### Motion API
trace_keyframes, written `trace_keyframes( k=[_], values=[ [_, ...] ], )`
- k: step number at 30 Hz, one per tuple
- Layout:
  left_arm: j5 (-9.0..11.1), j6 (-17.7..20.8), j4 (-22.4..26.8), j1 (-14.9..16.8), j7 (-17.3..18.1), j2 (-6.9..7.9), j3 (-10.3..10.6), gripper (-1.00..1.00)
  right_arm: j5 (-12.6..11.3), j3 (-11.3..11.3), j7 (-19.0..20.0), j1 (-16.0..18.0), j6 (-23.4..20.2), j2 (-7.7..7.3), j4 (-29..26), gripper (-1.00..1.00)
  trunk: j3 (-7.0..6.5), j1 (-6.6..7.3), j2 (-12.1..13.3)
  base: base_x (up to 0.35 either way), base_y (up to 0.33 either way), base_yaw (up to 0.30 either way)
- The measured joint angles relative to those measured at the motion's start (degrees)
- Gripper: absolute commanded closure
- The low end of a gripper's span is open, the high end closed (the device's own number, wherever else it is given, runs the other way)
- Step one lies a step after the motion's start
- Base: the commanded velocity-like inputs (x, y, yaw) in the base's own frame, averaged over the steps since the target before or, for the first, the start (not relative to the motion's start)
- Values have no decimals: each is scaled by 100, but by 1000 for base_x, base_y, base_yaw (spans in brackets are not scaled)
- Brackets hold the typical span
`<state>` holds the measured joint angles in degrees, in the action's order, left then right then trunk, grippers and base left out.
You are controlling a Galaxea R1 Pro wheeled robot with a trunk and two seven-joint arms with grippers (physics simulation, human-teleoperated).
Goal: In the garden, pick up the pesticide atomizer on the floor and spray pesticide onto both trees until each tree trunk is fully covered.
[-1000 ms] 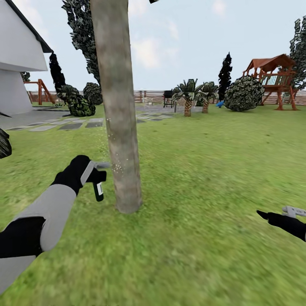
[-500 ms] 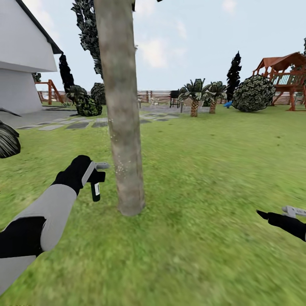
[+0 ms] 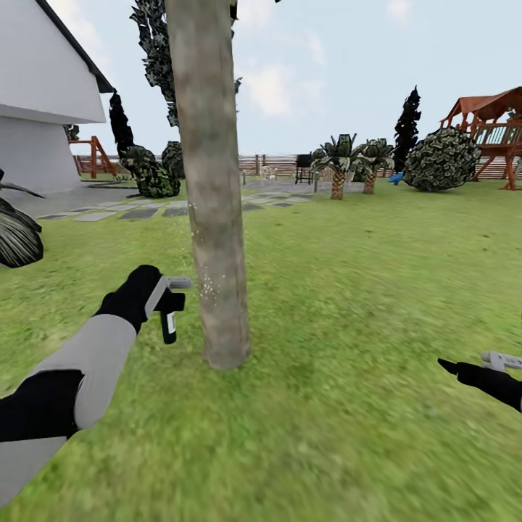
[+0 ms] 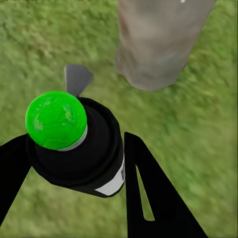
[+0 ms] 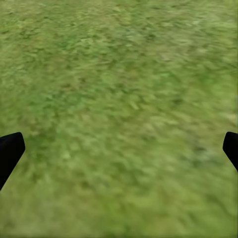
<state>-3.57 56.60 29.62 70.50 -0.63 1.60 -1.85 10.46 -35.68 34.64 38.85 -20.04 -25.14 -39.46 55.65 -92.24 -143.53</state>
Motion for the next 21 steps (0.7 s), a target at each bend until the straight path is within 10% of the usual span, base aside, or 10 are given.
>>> trace_keyframes(
  k=[13, 21],
  values=[
    [-200, 10, 252, 37, -7, 4, -20, 100, -1, 0, 1, 0, 0, 0, 0, -100, -7, 1, 0, 47, -39, -101],
    [-241, 42, 362, 754, 1, -11, -18, 100, 0, 0, -1, 0, 0, 0, 0, -100, -9, 1, -1, 0, 0, -7]
  ],
)
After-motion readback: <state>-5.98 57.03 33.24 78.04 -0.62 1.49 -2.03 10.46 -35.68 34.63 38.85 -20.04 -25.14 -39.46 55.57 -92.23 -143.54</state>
